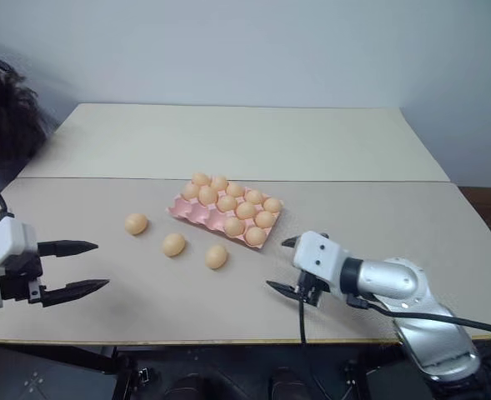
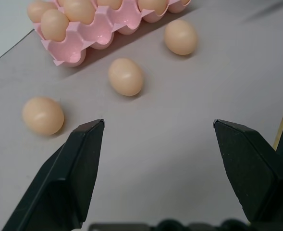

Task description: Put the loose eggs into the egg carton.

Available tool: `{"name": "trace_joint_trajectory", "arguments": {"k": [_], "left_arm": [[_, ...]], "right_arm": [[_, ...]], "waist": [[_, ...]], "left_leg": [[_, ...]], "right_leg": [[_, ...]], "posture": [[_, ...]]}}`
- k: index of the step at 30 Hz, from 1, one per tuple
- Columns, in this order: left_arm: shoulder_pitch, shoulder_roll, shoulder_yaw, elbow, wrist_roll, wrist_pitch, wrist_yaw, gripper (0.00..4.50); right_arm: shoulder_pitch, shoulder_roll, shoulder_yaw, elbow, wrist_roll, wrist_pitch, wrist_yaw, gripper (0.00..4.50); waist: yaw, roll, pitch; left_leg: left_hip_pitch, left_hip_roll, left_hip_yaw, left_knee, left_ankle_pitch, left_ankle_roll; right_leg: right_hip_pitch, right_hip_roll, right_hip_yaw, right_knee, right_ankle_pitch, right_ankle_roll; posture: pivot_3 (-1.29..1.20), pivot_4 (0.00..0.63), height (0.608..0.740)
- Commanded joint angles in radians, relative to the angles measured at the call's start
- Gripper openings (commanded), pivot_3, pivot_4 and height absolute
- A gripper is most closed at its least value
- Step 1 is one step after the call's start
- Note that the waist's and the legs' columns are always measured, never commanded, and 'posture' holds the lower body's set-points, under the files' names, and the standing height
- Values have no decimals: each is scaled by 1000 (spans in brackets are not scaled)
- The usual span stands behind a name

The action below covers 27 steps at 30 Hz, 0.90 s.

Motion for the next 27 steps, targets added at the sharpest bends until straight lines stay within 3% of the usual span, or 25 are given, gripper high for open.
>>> {"name": "trace_joint_trajectory", "arguments": {"k": [1, 16, 22, 27], "left_arm": [[2, 12, 38, -2, 2, -21, -11, 3933], [-33, 1, 8, 10, -4, -41, -4, 3933], [-37, -20, 51, -7, -51, -33, -14, 3933], [-28, -15, 47, -3, -23, -43, -6, 3933]], "right_arm": [[33, -34, -73, -69, 49, 11, 6, 4461], [43, -46, -59, -84, 73, 16, -65, 4461], [-57, 68, 136, -36, -9, 20, -169, 4461], [-185, 223, 314, 124, -133, -2, -275, 4461]], "waist": [[0, 0, 0], [1, 0, 0], [-2, 0, 0], [-1, -1, 0]], "left_leg": [[0, 0, 0, 0, 0, 0], [0, 0, 0, 0, 0, 0], [0, 0, 0, 0, 0, 0], [0, 0, 0, 1, 0, 0]], "right_leg": [[0, 0, 0, 0, 0, 0], [0, 0, 0, 0, 0, 0], [-1, 0, 0, 1, 0, 0], [-1, 0, 0, 1, 0, 0]], "posture": [[0, 150, 740], [0, 150, 740], [0, 150, 740], [0, 150, 740]]}}
